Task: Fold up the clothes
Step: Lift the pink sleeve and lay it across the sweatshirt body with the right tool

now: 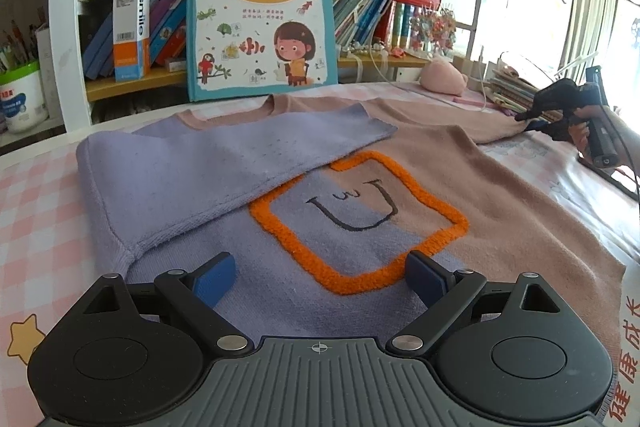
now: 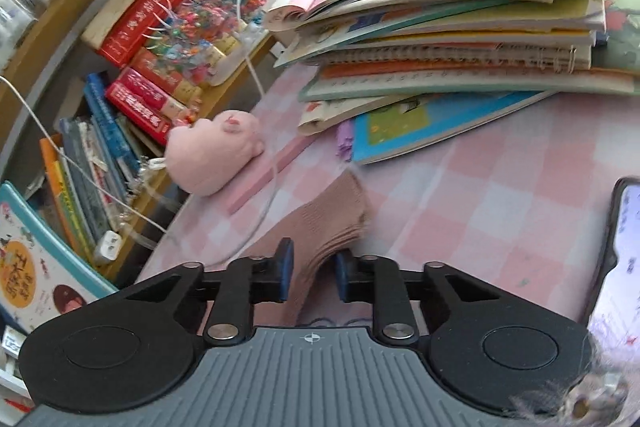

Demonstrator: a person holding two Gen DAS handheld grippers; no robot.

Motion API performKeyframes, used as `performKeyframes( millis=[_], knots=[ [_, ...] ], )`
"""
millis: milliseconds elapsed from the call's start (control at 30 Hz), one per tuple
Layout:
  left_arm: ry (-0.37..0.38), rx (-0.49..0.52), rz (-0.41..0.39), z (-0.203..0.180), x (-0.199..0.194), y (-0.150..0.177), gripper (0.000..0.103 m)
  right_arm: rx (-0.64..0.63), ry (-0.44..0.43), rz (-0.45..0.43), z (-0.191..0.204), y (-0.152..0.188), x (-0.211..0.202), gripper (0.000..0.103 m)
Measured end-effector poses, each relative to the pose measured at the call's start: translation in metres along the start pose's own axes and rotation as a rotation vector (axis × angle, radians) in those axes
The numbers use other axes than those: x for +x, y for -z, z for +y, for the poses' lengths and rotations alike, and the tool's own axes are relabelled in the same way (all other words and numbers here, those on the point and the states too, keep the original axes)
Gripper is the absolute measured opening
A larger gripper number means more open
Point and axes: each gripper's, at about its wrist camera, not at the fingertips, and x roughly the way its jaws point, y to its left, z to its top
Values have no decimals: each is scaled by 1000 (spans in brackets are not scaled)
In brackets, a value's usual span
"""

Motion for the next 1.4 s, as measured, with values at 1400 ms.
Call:
performKeyframes(
  millis=[1400],
  knots=[
    [10,-17,4,2,1,-1,95,-553,-777,448,342,211,-21,5]
  ],
)
